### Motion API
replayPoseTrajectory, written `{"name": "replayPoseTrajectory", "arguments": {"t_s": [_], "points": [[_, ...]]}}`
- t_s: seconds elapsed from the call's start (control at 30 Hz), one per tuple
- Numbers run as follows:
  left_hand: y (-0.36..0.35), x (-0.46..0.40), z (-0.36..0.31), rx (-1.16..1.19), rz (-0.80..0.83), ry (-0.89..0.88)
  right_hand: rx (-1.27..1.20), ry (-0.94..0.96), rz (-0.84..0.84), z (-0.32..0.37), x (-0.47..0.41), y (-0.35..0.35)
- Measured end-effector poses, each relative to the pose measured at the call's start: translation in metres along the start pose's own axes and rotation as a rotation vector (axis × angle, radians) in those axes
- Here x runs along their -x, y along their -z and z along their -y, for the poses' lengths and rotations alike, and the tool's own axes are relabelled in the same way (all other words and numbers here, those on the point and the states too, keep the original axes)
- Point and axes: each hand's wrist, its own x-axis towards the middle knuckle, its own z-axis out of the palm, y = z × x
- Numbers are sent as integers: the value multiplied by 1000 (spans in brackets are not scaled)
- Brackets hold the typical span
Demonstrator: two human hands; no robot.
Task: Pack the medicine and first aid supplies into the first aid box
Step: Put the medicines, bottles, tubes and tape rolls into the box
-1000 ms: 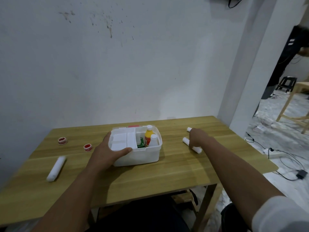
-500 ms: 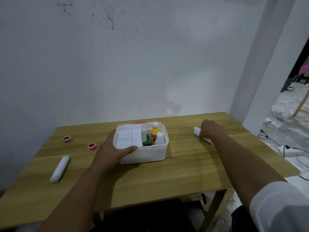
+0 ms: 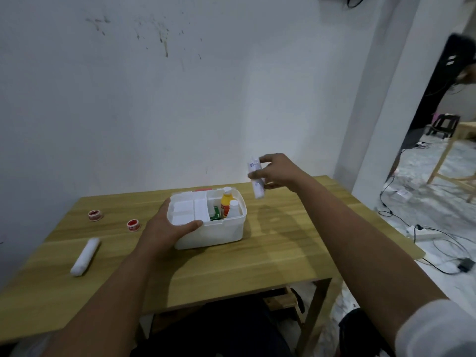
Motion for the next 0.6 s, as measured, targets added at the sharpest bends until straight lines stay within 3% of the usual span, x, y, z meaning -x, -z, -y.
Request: {"name": "replayPoseTrajectory", "arguments": {"t_s": [0.17, 0.6], "points": [[0, 6, -6, -7, 3, 2, 71, 201, 12, 4, 11, -27], [0, 7, -12, -17, 7, 35, -17, 195, -32, -22, 1, -60]]}}
